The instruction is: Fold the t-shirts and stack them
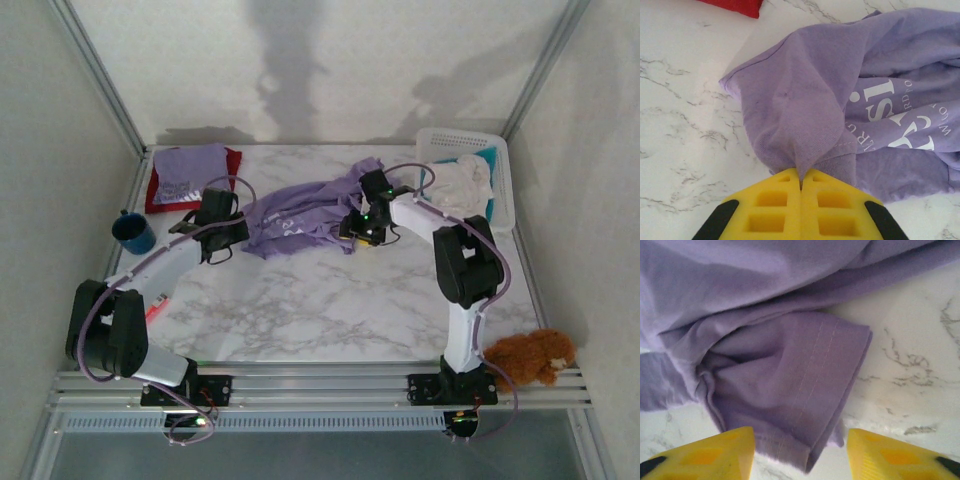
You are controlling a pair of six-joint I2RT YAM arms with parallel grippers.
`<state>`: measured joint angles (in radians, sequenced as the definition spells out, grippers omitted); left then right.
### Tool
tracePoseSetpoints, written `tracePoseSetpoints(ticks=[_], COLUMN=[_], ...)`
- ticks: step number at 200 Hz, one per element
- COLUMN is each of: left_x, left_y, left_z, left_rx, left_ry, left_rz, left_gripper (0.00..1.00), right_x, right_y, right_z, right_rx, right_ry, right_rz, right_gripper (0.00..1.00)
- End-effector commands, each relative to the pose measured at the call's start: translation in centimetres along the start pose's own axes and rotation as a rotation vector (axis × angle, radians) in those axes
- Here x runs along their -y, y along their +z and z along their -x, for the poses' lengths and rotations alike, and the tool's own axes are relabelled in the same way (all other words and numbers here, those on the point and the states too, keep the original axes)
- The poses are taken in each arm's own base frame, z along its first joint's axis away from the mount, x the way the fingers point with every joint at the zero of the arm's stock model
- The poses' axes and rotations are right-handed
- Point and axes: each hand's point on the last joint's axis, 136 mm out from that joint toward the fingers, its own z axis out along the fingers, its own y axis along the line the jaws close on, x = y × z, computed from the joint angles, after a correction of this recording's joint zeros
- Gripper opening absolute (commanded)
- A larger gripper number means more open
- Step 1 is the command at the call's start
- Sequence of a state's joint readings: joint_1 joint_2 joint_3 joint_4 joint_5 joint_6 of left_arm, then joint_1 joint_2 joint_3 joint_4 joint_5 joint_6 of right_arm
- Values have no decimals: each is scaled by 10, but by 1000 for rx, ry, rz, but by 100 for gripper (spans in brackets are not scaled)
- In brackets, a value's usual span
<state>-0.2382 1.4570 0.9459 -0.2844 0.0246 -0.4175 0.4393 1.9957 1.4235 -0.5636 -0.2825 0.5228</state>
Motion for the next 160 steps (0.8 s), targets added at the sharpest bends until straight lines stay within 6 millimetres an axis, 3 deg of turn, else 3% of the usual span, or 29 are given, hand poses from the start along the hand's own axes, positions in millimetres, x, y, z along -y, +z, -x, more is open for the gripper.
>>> tracePoseSetpoints(ticks=[1,34,48,57,67,112,141,160], left_x=[6,10,11,13,17,34,41,41], left_y=[-4,-12,-15,-19,-26,-82,-126,-156], left_z=[14,22,25,28,33,79,102,112], left_rx=[15,32,42,46,56,172,254,309], left_ry=[8,9,9,9,13,21,13,10], left_rz=[-20,-33,-40,-48,-62,-120,-154,-162], left_gripper=[0,0,0,0,0,0,0,0], right_x=[-9,-20,-20,-20,-20,-30,-16,-12], right_y=[12,6,3,-6,-23,-166,-253,-294], right_z=[6,13,12,13,14,15,-10,-33], right_rx=[-3,48,48,70,110,389,593,717], right_ry=[16,37,37,34,27,-78,-79,-77], right_rz=[42,103,96,87,70,-9,-81,-83], right_gripper=[43,27,9,0,0,0,0,0])
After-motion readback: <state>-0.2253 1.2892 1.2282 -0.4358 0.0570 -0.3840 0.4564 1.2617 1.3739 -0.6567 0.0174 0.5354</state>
